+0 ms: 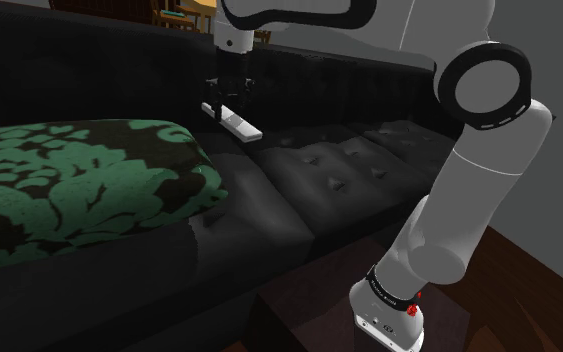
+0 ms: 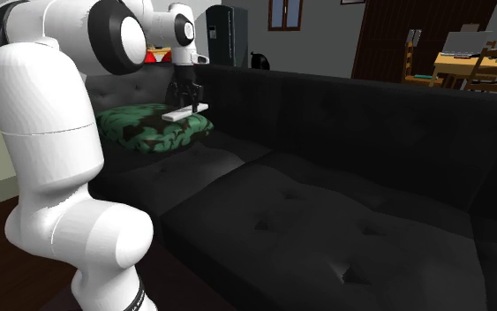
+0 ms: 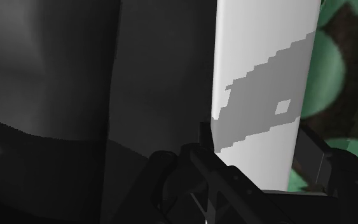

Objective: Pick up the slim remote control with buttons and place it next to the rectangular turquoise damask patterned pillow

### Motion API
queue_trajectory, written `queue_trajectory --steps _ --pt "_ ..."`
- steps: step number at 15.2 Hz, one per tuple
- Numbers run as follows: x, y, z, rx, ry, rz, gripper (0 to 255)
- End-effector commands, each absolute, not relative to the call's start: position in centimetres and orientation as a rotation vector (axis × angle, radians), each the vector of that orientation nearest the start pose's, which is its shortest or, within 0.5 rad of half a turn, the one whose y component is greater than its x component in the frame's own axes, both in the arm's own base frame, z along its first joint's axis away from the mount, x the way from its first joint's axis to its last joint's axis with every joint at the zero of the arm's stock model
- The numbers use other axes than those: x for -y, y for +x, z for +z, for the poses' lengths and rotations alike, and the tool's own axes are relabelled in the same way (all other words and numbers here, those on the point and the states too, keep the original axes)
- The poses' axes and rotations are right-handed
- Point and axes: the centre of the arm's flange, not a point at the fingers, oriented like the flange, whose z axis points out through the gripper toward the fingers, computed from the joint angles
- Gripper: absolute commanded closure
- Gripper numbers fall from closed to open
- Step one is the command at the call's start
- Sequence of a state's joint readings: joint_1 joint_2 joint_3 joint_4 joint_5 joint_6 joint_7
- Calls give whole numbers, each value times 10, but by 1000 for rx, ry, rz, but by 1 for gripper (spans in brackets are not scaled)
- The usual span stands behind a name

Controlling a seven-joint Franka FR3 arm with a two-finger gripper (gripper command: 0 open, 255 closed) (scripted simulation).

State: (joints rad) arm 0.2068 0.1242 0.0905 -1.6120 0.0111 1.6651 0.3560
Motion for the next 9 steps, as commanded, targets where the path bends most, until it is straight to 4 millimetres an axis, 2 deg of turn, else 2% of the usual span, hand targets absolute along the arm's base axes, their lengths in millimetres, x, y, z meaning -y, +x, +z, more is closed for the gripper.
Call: queue_trajectory --steps 1,9 --pt "-172 567 531 -95 -3139 115 255" --pt "-172 567 489 -95 -3139 115 255"
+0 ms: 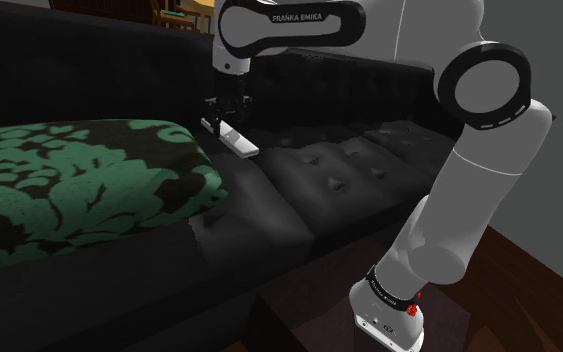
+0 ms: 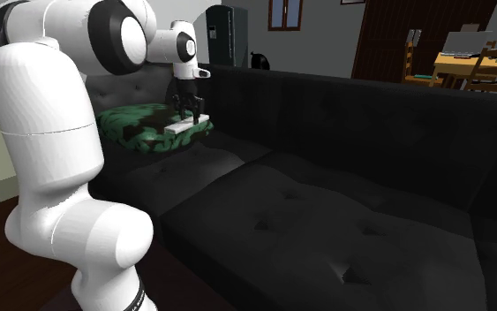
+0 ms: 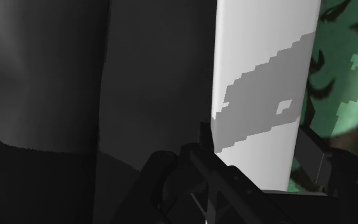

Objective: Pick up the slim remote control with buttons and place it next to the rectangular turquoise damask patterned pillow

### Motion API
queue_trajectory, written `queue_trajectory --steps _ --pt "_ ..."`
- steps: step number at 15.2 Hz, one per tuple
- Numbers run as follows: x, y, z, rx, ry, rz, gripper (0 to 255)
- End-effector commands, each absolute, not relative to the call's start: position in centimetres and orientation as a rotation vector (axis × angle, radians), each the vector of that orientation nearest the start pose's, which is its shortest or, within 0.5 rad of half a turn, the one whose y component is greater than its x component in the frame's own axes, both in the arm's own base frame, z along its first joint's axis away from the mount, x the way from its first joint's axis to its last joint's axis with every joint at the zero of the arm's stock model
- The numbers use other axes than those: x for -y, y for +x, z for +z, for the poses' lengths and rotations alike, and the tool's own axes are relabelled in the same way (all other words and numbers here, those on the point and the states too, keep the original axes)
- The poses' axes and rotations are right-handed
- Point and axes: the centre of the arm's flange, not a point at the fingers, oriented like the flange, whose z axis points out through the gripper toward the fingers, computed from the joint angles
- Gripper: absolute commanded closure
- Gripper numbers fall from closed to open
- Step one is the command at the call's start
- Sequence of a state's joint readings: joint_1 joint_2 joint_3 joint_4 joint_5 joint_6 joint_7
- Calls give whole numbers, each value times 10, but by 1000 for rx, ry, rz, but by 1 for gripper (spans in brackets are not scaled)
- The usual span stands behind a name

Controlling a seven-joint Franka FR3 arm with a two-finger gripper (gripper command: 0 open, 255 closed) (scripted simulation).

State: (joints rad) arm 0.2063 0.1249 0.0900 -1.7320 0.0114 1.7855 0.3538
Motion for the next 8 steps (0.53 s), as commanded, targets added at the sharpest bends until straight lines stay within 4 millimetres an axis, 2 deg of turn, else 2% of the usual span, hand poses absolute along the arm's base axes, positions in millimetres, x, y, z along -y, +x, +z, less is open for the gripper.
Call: queue_trajectory --steps 1,8 --pt "-172 567 483 -95 -3139 115 255" --pt "-172 567 446 -95 -3139 115 255"
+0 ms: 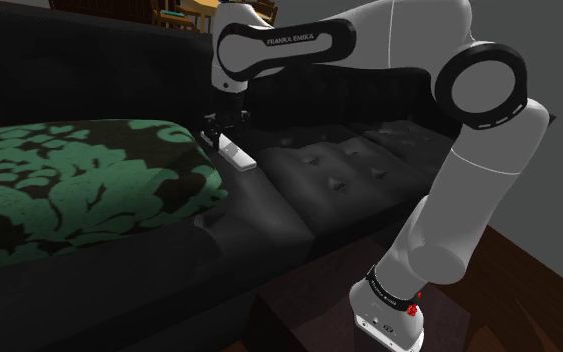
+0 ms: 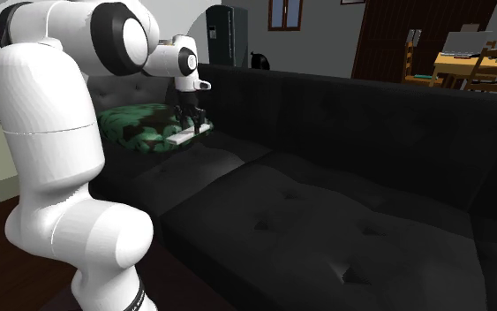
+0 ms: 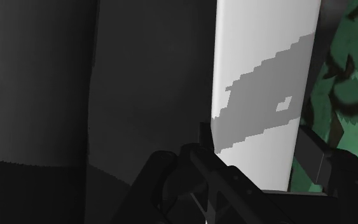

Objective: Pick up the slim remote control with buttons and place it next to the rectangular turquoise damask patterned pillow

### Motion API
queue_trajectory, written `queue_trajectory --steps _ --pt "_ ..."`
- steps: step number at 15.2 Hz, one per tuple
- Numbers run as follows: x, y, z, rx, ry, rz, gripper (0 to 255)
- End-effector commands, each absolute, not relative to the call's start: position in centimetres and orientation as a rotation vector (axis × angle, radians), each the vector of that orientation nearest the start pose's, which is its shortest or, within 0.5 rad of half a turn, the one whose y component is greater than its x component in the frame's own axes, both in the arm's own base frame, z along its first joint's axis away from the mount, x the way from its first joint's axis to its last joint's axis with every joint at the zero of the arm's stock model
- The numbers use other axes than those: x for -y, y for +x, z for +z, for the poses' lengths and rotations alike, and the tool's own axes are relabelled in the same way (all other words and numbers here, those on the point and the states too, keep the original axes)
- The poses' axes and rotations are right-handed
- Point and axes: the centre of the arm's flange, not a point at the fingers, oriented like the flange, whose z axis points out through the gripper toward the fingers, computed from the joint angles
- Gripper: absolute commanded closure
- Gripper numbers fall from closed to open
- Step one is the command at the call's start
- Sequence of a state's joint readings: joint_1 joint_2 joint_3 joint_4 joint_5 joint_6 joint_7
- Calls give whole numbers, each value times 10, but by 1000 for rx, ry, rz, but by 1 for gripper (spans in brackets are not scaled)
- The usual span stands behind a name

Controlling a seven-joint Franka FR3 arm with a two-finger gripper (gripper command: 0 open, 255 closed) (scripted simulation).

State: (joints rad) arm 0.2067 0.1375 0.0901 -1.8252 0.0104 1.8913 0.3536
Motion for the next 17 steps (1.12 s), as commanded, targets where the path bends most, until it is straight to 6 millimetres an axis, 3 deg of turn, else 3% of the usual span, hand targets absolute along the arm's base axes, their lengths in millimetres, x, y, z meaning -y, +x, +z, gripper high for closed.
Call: queue_trajectory --steps 1,15,17 --pt "-172 567 441 -95 -3139 115 255" --pt "-172 567 367 -95 -3139 115 255" --pt "-172 567 367 -95 -3139 115 255"
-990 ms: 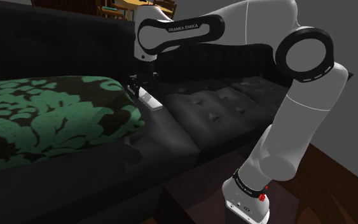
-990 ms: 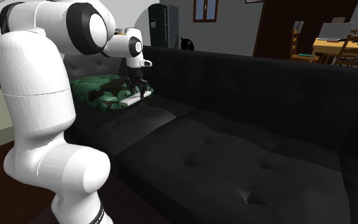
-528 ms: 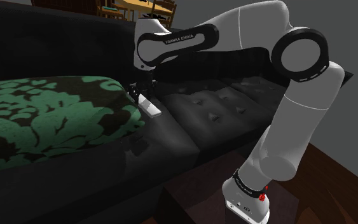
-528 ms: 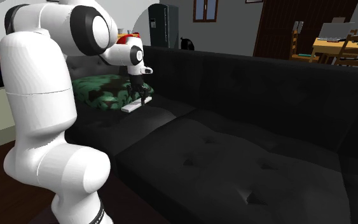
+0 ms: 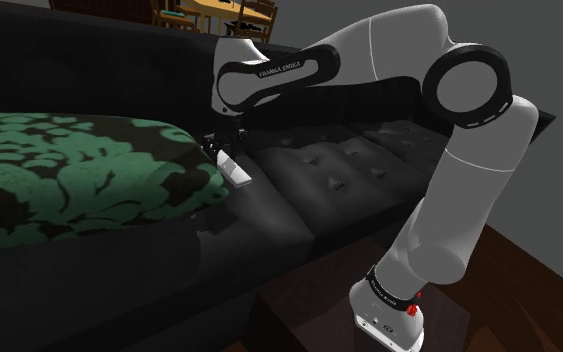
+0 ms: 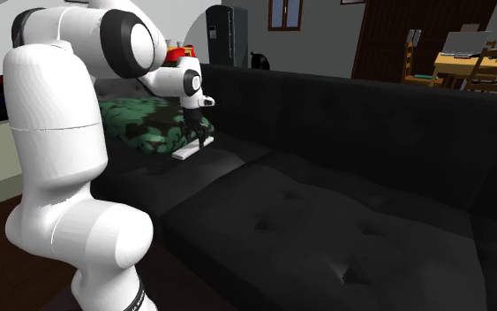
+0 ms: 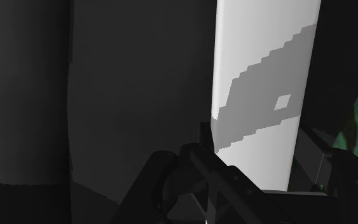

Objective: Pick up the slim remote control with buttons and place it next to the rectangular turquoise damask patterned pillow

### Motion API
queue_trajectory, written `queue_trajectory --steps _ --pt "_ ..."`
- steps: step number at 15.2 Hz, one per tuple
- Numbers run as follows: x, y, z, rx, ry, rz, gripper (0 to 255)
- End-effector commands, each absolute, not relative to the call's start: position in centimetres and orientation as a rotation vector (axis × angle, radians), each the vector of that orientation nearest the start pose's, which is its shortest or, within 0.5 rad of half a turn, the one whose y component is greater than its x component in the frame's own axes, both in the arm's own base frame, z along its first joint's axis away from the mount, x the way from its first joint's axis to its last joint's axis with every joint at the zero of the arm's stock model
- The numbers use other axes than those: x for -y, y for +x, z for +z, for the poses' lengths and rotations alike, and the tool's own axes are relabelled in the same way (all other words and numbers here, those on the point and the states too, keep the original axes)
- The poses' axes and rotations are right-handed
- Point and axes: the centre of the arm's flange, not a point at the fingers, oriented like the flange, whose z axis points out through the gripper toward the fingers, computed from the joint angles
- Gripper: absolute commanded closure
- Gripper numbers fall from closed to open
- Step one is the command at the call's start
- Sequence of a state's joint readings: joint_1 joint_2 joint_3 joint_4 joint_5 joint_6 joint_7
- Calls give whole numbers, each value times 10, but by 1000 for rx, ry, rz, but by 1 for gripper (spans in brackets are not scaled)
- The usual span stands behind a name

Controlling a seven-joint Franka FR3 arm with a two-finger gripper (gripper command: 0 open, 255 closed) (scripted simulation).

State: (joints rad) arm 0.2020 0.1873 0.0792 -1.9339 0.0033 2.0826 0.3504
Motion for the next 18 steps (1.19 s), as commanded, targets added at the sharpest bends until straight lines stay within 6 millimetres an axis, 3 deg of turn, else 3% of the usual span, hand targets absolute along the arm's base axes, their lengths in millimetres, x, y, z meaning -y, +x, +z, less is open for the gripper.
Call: queue_trajectory --steps 1,6,7,12,16,18 --pt "-172 567 367 -95 -3139 115 255" --pt "-172 567 367 -95 -3139 115 255" --pt "-171 569 366 -95 -3139 115 0" --pt "-172 567 367 -95 -3139 115 0" --pt "-172 570 417 -95 -3139 115 0" --pt "-172 570 417 -95 -3139 115 0"
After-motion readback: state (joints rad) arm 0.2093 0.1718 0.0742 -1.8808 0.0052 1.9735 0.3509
